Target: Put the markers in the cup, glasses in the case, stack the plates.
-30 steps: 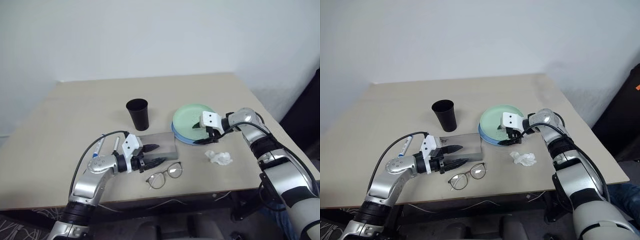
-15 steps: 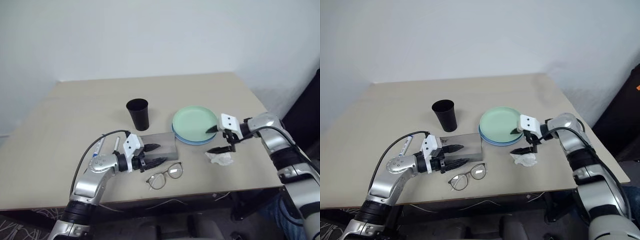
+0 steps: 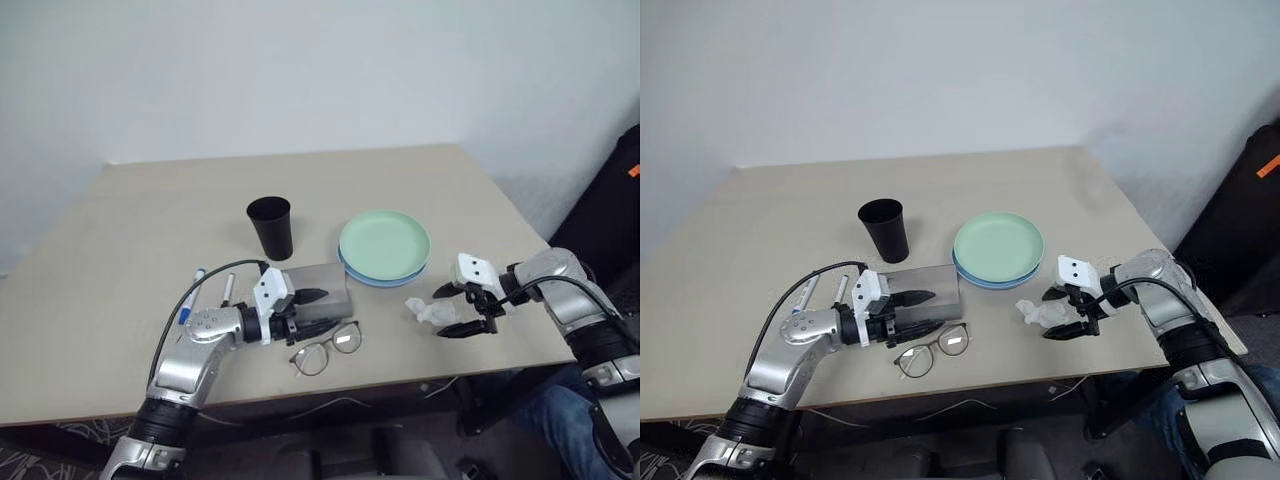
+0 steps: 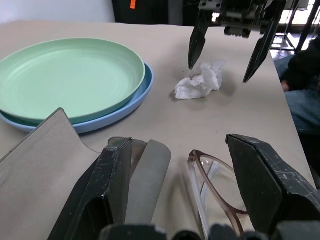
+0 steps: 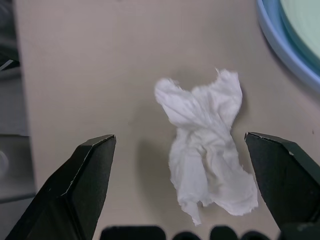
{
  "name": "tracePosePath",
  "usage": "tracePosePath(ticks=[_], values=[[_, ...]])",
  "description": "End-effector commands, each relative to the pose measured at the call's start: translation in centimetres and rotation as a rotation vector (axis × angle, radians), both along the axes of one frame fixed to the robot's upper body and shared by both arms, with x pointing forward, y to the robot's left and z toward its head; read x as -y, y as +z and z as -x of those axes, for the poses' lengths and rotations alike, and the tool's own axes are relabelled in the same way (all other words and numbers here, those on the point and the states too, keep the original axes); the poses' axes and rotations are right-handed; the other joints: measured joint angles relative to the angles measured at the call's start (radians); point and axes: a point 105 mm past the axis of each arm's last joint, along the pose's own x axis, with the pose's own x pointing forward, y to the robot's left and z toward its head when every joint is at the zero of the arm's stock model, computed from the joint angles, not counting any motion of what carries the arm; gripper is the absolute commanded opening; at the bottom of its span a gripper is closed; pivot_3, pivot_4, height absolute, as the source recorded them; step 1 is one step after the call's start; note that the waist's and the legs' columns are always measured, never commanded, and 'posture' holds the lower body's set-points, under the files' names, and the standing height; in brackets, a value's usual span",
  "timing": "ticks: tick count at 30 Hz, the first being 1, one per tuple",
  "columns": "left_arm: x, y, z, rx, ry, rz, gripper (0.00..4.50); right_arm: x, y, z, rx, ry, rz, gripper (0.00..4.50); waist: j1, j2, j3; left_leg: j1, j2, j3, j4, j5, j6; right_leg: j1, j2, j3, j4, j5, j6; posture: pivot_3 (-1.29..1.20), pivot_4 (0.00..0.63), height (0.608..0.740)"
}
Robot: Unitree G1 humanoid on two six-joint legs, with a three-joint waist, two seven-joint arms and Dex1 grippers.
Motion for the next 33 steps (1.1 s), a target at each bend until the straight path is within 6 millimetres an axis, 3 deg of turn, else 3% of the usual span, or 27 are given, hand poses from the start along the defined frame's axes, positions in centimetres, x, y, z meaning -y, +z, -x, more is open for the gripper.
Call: tracePosePath(ticks=[1,12,14,17,23,33], values=[[0.3,1.1,-0.4,0.050,-0.016,0.001,3.14,0.2,0.4,-0.7,0.037,-0.012,0.004,3.90,0.000,0.000,0.000,-0.001,0.001,-0.001,-0.001,0.000,0.000,0.001,0.000,-0.002,-0.005,0.000,0.000,0.00,0.000,0.740],[0.2,1.0,-0.3,0.051,-0.010,0.001,3.14,0.1,1.4,-0.9,0.055,0.001,-0.027,0.03,0.001,0.000,0.000,0.000,0.002,0.002,-0.001,0.000,0.000,0.001,-0.001,-0.004,-0.008,0.000,0.001,0.00,0.000,0.740],[0.2,1.0,-0.3,0.052,-0.009,0.000,3.14,0.0,1.9,-1.0,0.065,0.011,-0.040,0.03,0.001,0.000,0.000,0.001,0.002,0.002,-0.002,0.000,0.000,0.001,0.000,-0.003,-0.006,0.000,0.001,0.00,0.000,0.740],[0.0,1.0,-0.4,0.052,-0.003,-0.004,3.14,-0.8,4.6,-1.6,0.127,0.029,-0.112,0.03,0.001,0.000,0.000,0.002,0.001,0.002,-0.002,0.000,0.000,0.000,0.000,0.000,-0.003,0.001,0.001,0.00,0.000,0.740],[-1.0,0.9,-0.7,0.051,0.026,-0.020,3.14,-2.9,9.7,-5.0,0.329,-0.035,-0.240,0.03,0.000,-0.001,0.001,0.005,-0.001,0.005,-0.002,-0.001,-0.001,-0.003,0.001,0.005,0.005,0.001,0.001,0.00,0.000,0.740],[-1.9,1.1,-1.5,0.068,0.043,-0.039,3.14,-5.1,7.9,-10.1,0.462,-0.158,-0.140,0.03,-0.001,-0.001,0.000,0.004,-0.001,0.003,-0.003,0.001,0.002,-0.004,0.001,0.007,0.008,0.001,0.001,0.00,0.000,0.740]])
